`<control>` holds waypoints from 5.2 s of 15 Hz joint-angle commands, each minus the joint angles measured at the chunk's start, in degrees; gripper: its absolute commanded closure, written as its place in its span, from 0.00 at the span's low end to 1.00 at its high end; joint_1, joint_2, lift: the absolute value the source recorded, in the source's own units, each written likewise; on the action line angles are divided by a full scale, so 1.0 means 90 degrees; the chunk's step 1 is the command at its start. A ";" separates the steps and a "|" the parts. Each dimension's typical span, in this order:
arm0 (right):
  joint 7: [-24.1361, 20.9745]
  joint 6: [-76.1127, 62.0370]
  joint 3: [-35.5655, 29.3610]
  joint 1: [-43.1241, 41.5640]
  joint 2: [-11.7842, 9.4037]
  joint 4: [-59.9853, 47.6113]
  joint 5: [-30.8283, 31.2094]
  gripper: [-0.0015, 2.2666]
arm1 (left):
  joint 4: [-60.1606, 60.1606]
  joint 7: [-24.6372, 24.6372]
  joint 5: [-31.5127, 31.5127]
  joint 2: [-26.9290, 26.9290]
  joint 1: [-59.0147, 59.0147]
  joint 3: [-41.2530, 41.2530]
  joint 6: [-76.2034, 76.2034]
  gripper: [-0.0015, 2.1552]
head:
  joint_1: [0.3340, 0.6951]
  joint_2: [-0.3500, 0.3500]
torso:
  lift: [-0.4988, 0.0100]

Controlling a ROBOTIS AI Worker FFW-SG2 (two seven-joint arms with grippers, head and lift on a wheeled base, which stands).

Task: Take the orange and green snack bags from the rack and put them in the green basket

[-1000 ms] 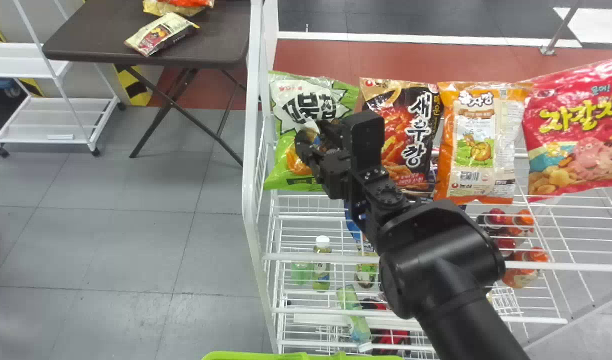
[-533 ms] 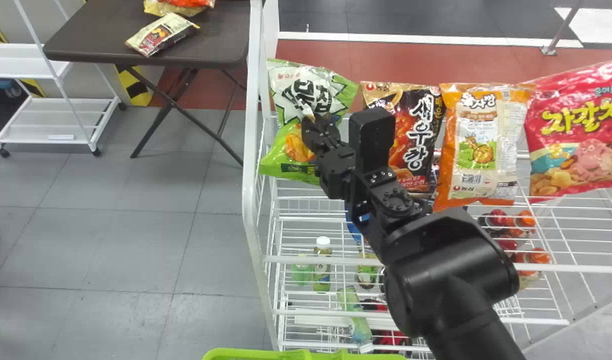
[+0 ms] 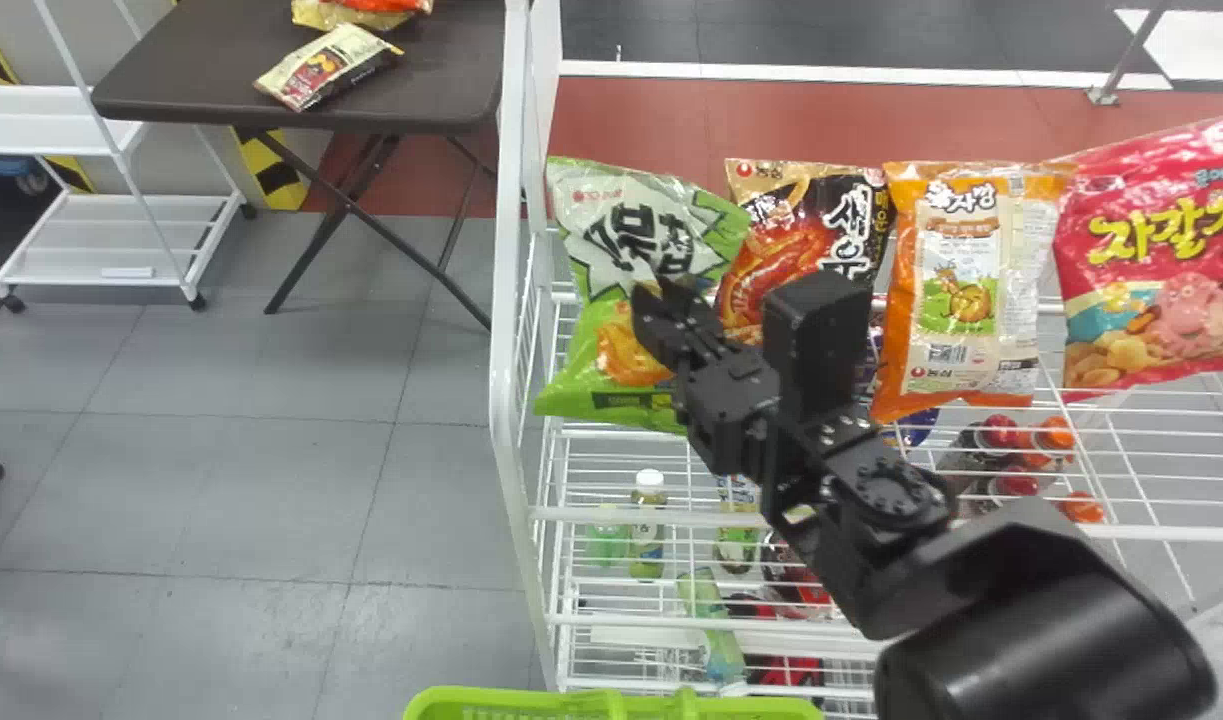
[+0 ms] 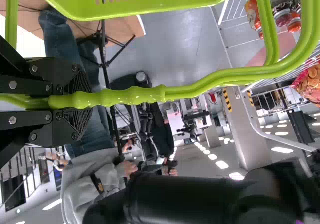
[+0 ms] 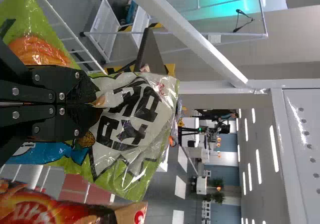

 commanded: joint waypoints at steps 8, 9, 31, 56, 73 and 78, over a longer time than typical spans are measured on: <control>0.0479 0.3173 -0.2676 0.2847 -0.1362 -0.4179 -0.1826 0.97 | -0.0020 0.0185 0.0078 -0.0078 0.0008 0.0038 0.0212 1.00 | 1.00 0.07 | 0.98; 0.0567 0.3720 -0.2998 0.3071 -0.1372 -0.4453 -0.1962 0.97 | -0.0020 0.0214 0.0078 -0.0097 -0.0002 0.0048 0.0212 1.00 | 1.00 0.02 | 0.98; 0.2422 0.3935 -0.1309 0.3267 -0.0464 -0.1533 -0.0732 0.97 | -0.0059 0.0253 0.0224 -0.0205 0.0018 0.0165 0.0212 1.00 | 1.00 0.00 | 0.98; 0.1573 0.0127 -0.2666 0.3726 -0.0464 -0.2763 -0.1044 0.04 | -0.0117 0.0195 0.0234 -0.0195 0.0154 0.0204 0.0056 1.00 | 1.00 0.00 | 0.98; 0.1504 -0.0577 -0.3877 0.0864 -0.0034 0.0196 -0.1064 0.04 | -0.0127 0.0204 0.0195 -0.0156 0.0184 0.0204 0.0193 1.00 | 1.00 0.00 | 0.98; 0.1299 -0.0655 -0.3477 0.0054 -0.0024 0.0997 -0.0683 0.04 | -0.0059 0.0146 0.0214 -0.0146 0.0203 0.0311 0.0173 1.00 | 1.00 0.00 | 0.98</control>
